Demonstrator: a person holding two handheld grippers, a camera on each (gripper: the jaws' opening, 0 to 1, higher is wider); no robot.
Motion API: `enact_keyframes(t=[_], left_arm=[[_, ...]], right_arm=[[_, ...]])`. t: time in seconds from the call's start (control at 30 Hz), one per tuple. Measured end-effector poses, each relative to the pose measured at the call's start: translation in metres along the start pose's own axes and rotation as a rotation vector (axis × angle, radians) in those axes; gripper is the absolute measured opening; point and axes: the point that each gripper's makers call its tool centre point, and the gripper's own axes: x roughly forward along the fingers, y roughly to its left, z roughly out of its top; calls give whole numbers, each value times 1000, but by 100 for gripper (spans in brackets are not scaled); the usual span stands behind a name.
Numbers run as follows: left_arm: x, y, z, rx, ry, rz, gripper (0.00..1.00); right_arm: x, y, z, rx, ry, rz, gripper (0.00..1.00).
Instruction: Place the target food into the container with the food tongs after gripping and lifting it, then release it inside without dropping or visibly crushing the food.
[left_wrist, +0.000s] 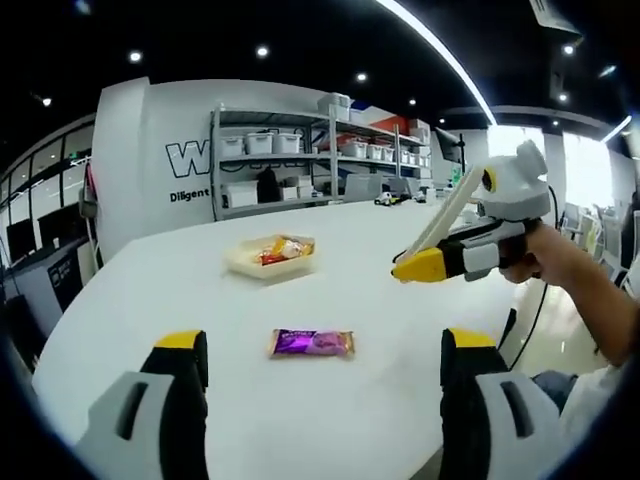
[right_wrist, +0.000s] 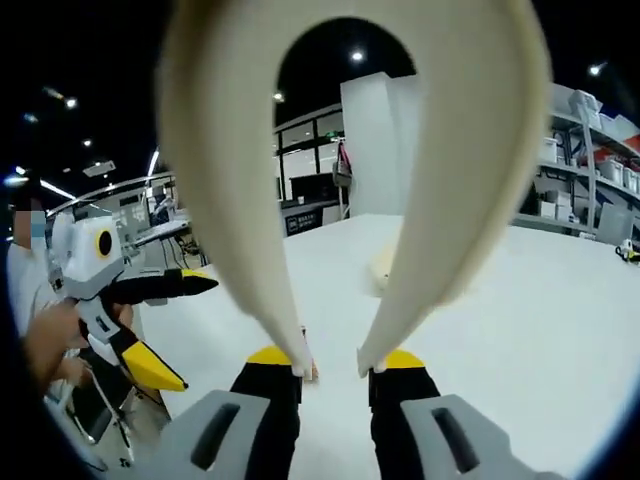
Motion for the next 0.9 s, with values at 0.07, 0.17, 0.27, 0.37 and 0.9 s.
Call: enact_keyframes(t=[0.07,0.17,0.27,0.37,0.9], left_arm=[[0,-2,0,-2,2,-8,95],[1,-3,-2,-1,13,-15,95],[2,-2,-1,-5,11,-14,95],[1,-2,0,-15,7,-12,95],[-2,7,-4,-29,5,15,95]], right_arm=[[-1,0,-1,-22,11,-4,20],[1,-2,0,4,8,11,21],[1,-4,0,12,3,10,21],[-1,-7,0,-6,5,-5,21],[0,-11,-11,37,4,0,22]])
